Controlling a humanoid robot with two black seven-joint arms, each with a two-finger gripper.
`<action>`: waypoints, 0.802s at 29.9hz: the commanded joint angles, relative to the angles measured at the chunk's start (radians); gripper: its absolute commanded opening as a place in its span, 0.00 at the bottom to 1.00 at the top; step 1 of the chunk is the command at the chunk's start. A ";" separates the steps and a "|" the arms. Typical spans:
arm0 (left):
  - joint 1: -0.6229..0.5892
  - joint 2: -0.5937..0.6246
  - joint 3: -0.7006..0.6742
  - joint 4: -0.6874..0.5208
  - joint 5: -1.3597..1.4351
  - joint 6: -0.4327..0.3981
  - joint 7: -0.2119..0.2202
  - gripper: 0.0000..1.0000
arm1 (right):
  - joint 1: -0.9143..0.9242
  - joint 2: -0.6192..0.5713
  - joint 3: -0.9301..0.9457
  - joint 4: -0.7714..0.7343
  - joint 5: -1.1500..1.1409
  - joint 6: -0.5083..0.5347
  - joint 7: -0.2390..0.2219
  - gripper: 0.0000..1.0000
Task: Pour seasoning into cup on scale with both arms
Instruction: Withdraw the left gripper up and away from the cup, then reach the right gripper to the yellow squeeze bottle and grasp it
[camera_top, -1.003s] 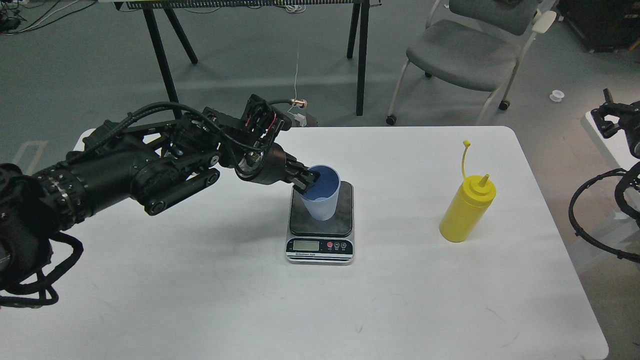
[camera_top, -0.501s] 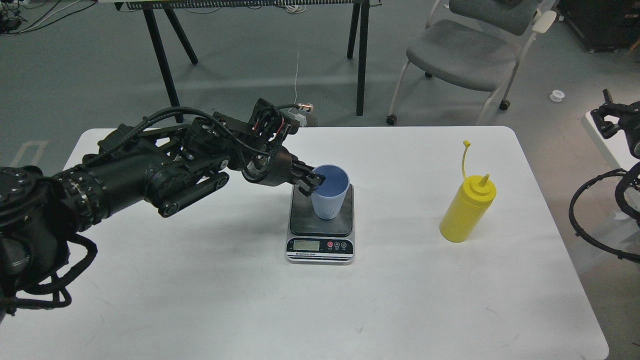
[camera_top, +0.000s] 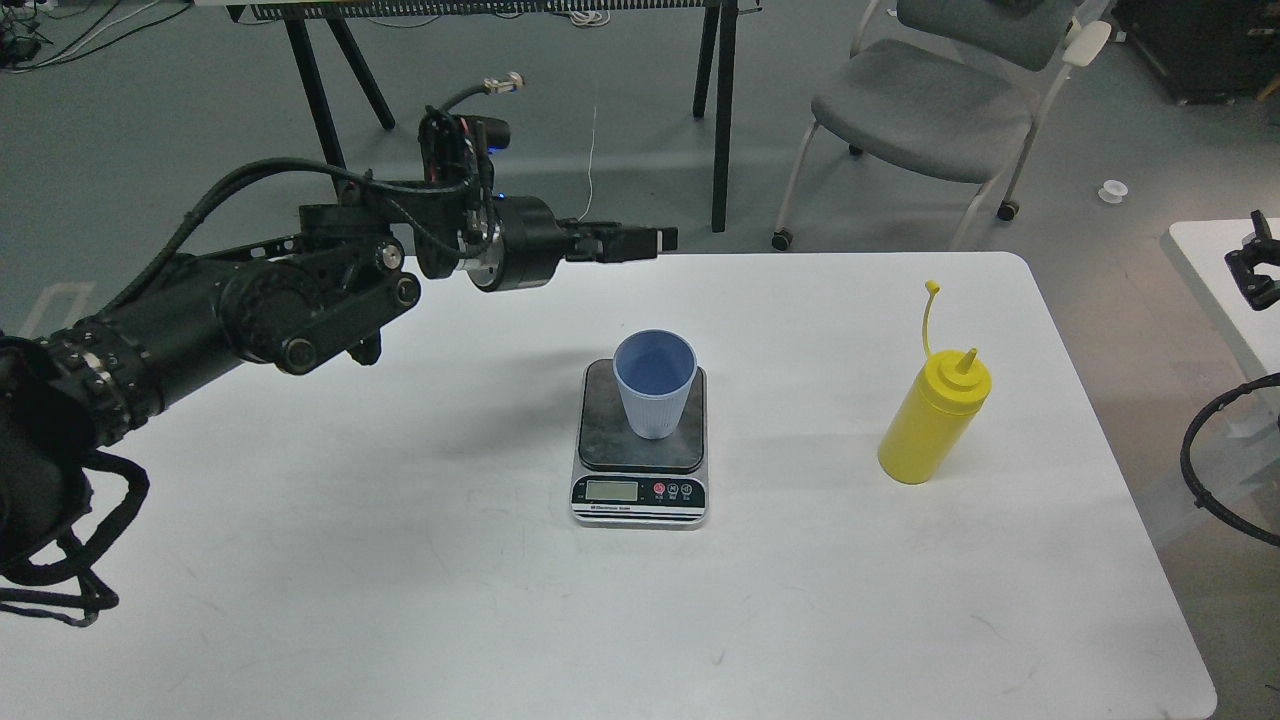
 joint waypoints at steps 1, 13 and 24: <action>0.006 0.013 -0.049 0.001 -0.414 0.003 -0.003 0.99 | -0.142 -0.097 0.001 0.252 0.058 0.000 0.000 1.00; 0.076 0.051 -0.374 0.110 -1.154 -0.175 0.049 1.00 | -0.560 -0.172 0.024 0.846 0.103 0.000 0.017 1.00; 0.168 0.086 -0.474 0.113 -1.216 -0.174 0.157 1.00 | -0.694 0.052 0.033 0.842 0.103 0.000 0.017 1.00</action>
